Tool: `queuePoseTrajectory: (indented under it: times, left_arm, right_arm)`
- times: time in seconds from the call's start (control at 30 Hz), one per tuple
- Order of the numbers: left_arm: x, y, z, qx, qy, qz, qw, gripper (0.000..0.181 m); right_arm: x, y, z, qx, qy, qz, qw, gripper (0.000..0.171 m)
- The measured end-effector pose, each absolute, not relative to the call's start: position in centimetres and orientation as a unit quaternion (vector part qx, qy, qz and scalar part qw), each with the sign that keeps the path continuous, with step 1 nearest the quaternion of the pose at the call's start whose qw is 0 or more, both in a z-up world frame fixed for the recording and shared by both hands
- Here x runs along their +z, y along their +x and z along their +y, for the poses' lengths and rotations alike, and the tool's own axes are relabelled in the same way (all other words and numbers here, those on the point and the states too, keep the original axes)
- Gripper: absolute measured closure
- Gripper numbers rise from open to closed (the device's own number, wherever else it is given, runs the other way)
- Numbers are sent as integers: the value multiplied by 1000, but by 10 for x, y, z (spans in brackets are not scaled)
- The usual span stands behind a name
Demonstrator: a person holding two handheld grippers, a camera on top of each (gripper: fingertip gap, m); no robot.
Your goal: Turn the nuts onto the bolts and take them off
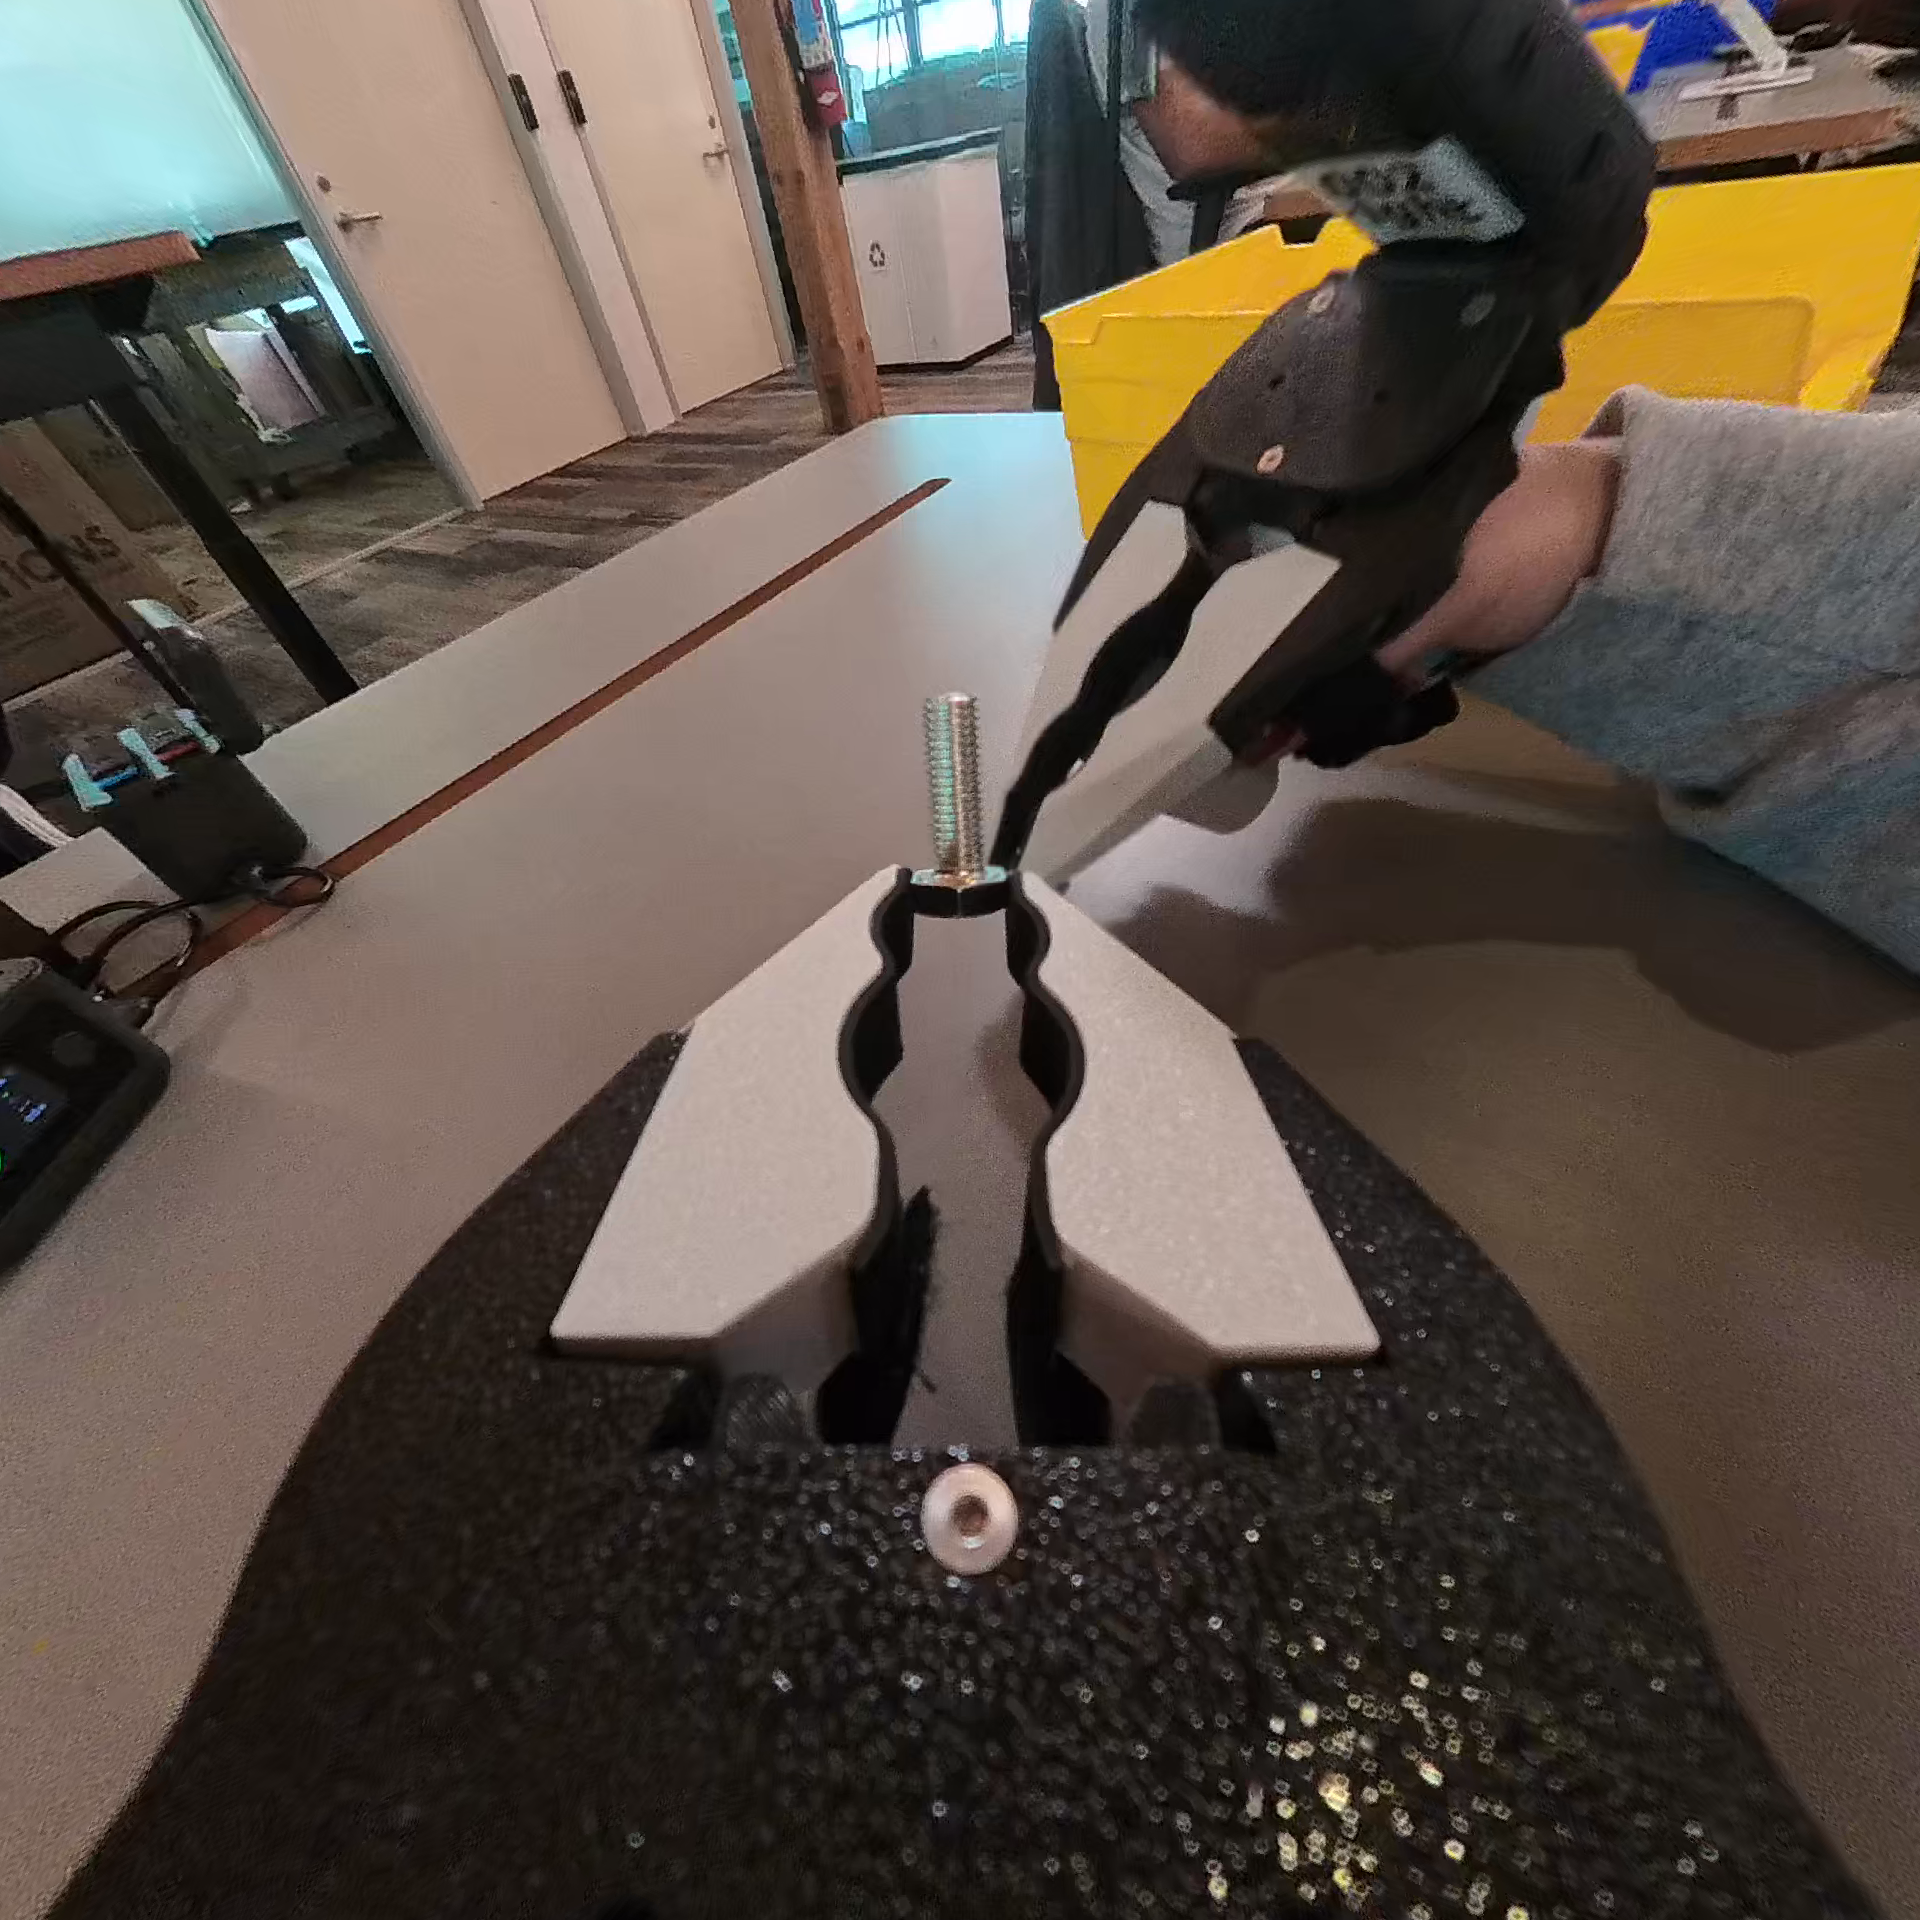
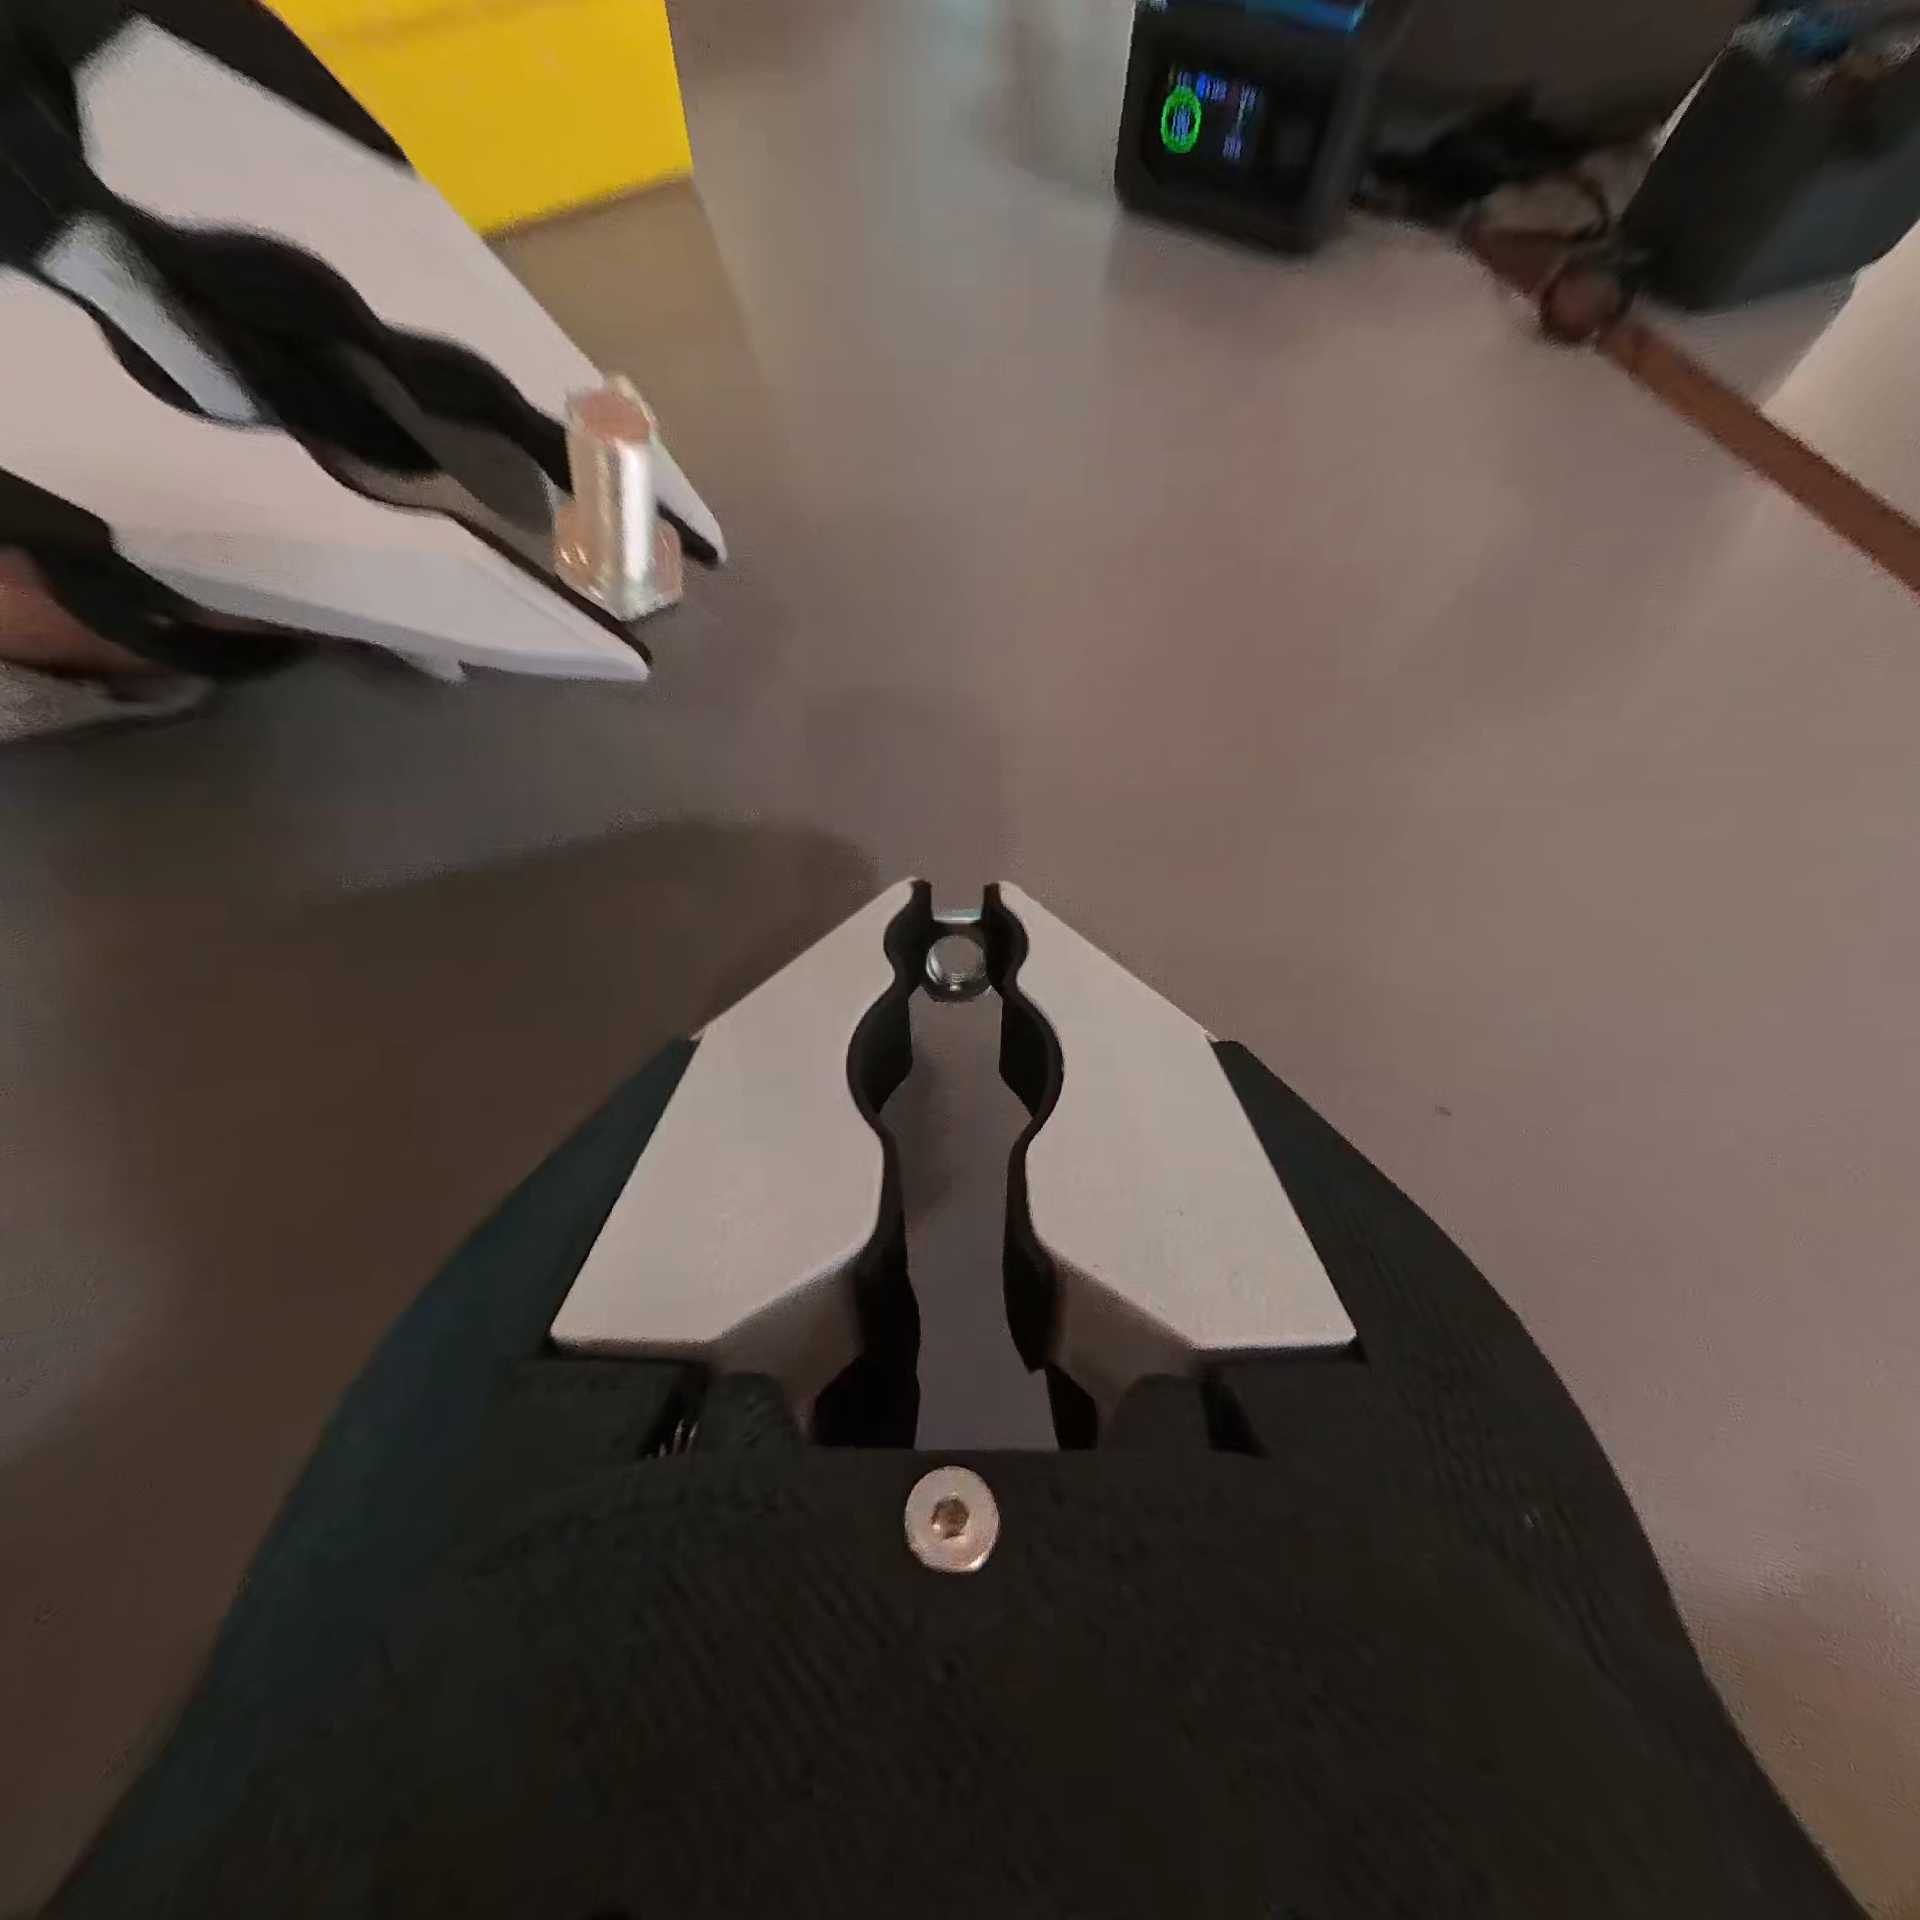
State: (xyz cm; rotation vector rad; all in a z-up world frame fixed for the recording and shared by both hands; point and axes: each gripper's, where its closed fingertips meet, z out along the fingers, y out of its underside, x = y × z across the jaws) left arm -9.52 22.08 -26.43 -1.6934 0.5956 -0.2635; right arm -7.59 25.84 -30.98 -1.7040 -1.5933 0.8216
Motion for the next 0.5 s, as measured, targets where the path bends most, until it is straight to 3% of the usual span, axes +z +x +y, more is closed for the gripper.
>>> queuePoseTrajectory:
  times: [0.17, 0.3, 0.5]
  left_arm:
    - [-261, -98, 221, -119, -731, 250, 624, 166]
    - [-255, -101, 220, -132, -723, 237, 636, 166]
    - [-252, -103, 219, -141, -719, 230, 641, 166]
  right_arm:
    - [-322, -78, 259, 293, -647, -623, 329, 161]
    - [-314, -68, 263, 323, -640, -609, 340, 140]
    - [-320, -65, 259, 337, -647, -608, 312, 138]
